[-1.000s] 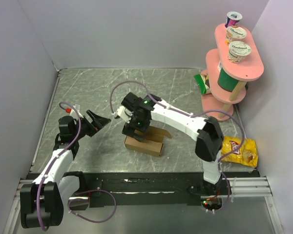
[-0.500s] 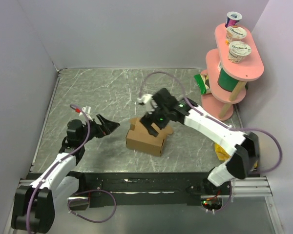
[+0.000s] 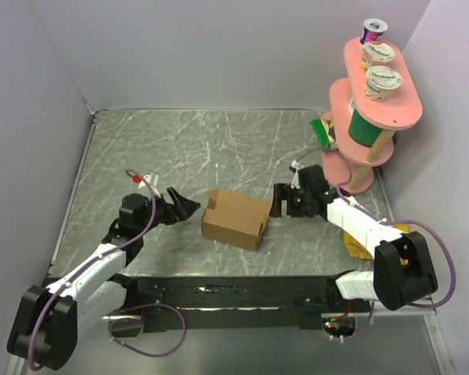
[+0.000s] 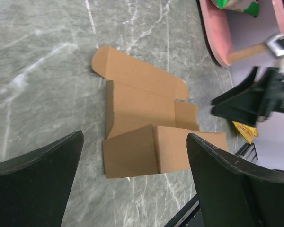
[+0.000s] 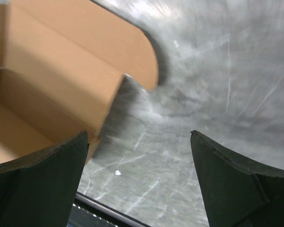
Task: Fold the paper box
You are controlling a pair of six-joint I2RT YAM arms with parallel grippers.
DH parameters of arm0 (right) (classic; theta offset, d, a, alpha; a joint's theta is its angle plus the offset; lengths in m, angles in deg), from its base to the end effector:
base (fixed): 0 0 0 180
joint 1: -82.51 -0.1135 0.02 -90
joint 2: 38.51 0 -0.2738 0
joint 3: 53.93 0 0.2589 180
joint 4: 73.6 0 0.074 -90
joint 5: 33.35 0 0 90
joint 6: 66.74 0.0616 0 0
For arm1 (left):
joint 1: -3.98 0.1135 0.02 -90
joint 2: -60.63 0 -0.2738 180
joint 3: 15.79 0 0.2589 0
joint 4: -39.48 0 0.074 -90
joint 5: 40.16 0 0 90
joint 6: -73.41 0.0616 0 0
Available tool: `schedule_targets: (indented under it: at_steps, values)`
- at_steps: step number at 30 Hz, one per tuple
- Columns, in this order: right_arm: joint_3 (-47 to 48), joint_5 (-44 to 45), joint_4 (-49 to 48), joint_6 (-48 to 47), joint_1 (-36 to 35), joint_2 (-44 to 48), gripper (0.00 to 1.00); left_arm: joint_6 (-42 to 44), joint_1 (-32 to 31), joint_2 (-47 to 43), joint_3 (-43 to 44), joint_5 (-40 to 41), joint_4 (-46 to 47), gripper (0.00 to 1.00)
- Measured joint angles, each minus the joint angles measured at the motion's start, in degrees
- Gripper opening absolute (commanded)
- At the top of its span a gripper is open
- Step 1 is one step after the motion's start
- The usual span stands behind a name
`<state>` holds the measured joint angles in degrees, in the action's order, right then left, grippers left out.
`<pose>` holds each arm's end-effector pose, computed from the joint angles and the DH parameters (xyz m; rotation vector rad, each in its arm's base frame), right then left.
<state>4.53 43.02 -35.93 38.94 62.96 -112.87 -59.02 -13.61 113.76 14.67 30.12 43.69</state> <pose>0.2540 0.1056 0.1985 -0.1865 2.5477 0.5449 0.2033 -0.0862 0.1910 -0.1851 2.0023 -1.0192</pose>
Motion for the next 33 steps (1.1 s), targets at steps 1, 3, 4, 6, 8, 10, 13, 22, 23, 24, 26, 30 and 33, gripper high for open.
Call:
schedule_targets:
  at_steps: [1,3,4,6,8,10,13,22,23,24,26,30,33]
  values:
    - [-1.97,-0.02,-1.57,1.55,0.2,-0.11,0.93,0.0,-0.44,0.04,-0.02,0.07,0.42,0.96]
    - [-4.79,-0.24,-5.03,4.09,0.44,-0.55,0.92,0.0,-1.38,0.61,-0.28,0.0,1.81,0.98]
    - [-5.49,-0.48,-6.45,5.01,0.61,-1.11,0.91,0.0,-1.75,1.2,-0.42,-0.13,2.36,0.98]
    - [-6.21,-0.87,-9.97,6.36,0.76,-2.4,0.89,0.04,-2.29,2.75,-0.46,-0.48,2.93,0.98]
    - [-6.58,-0.94,-13.51,7.32,1.09,-3.63,0.88,0.07,-2.8,4.63,-0.46,-0.85,3.17,0.99]
    - [-7.1,-0.85,-16.5,7.93,1.33,-4.59,0.86,0.11,-3.17,5.84,-0.46,-0.94,3.28,0.99]
    - [-8.09,-0.81,-20.24,8.79,1.46,-6.21,0.82,0.52,-3.85,7.58,-0.46,-0.81,3.69,0.99]
    - [-8.79,-1.31,-27.43,11.08,1.49,-10.73,0.73,1.09,-4.83,10.1,-0.46,-0.33,5.01,0.94]
    - [-8.79,-1.38,-28.22,11.32,1.49,-11.13,0.71,1.07,-4.87,10.32,-0.46,-0.31,5.33,0.94]
    - [-8.79,-1.55,-29.14,11.61,1.49,-11.63,0.65,1.05,-4.94,10.62,-0.46,-0.33,5.73,0.93]
    - [-8.79,-2.1,-30.71,11.8,1.49,-12.52,0.58,0.94,-5.01,11.15,-0.48,-0.33,6.16,0.91]
    - [-9.2,-4.15,-33.68,11.93,1.55,-14.21,0.43,0.74,-5.22,11.39,-0.5,-0.11,6.8,0.87]
    - [-10.67,-6.01,-35.41,11.96,1.6,-14.23,0.4,0.74,-5.44,11.39,-0.5,0.35,6.82,0.86]
